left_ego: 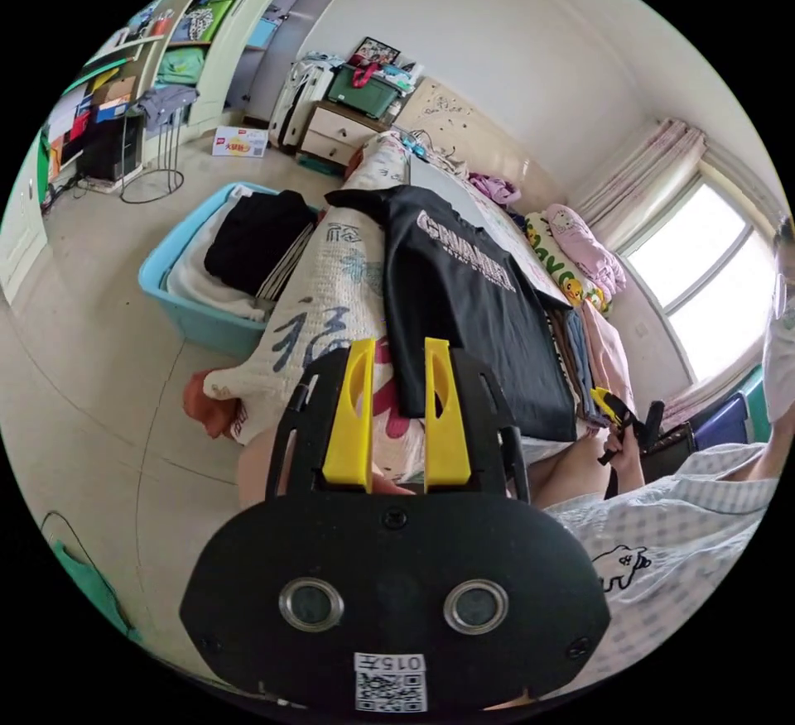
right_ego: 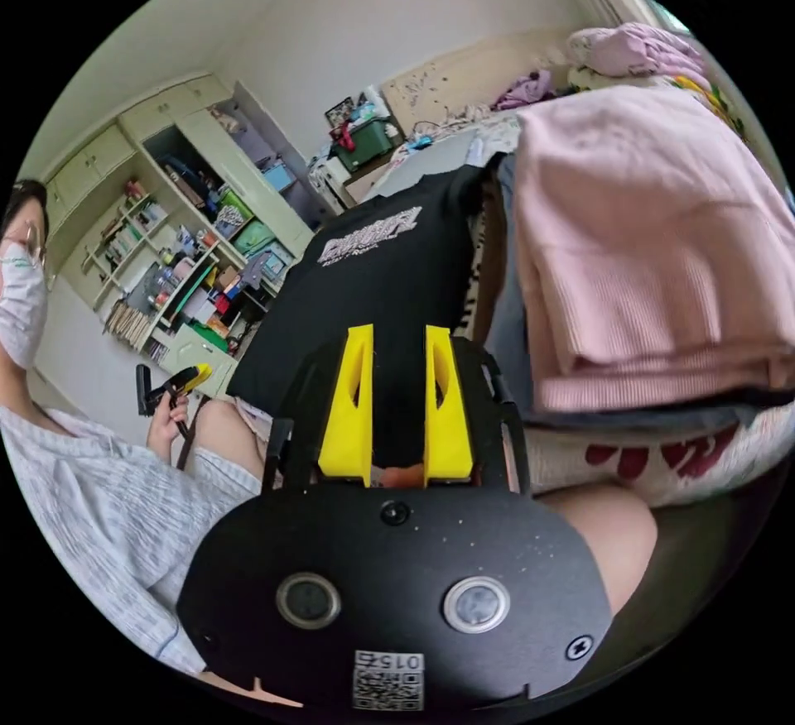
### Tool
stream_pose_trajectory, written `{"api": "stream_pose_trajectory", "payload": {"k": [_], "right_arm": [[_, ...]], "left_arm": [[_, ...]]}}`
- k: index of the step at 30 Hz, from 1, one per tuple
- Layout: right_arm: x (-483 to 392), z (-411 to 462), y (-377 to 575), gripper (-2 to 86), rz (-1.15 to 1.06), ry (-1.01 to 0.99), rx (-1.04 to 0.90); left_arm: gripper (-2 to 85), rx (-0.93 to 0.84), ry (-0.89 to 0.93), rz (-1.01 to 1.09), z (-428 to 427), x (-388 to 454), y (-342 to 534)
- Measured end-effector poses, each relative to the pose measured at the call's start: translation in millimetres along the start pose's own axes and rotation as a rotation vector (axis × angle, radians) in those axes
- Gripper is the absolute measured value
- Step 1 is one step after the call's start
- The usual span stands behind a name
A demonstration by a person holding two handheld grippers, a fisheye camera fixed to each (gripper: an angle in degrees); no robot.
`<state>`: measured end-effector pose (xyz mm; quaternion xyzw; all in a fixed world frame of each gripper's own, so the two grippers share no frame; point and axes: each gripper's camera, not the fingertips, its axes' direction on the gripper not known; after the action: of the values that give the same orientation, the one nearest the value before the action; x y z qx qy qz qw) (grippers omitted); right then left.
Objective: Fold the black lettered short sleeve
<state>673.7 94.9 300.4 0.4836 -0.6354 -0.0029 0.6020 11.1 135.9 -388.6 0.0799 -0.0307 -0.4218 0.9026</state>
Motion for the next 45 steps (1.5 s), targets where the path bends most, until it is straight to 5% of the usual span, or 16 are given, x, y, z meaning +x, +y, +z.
{"api": "stream_pose_trajectory", "payload": {"k": [15,19,27,38,45], "right_arm": [[-46.3,-14.0,-35.2,13.2,-0.083,0.203,-0.184],[-39.4,-17.0,-35.6,8.0,-0.097,0.207,-0.175],[9.9,-82.4,-48.0,0.2,-0.021,0.193,-0.079],[69.9,-34.8,-1.5,0.4,-0.127,0.4,-0.274],[155.9,-13.9,47.2,1.6,-0.032,0.347,-0.317]], "left_arm": [[10.4,-0.154,0.009,0.048,39.4,10.5,-51.1],[5.0,-0.189,-0.032,0.076,44.4,17.1,-66.0],[-0.1,-0.016,-0.092,0.089,-23.6,15.6,-87.9],[-0.1,-0.284,-0.294,0.214,2.1,12.0,-113.9],[2.3,-0.285,-0.091,0.08,-19.8,-46.9,-144.9]]}}
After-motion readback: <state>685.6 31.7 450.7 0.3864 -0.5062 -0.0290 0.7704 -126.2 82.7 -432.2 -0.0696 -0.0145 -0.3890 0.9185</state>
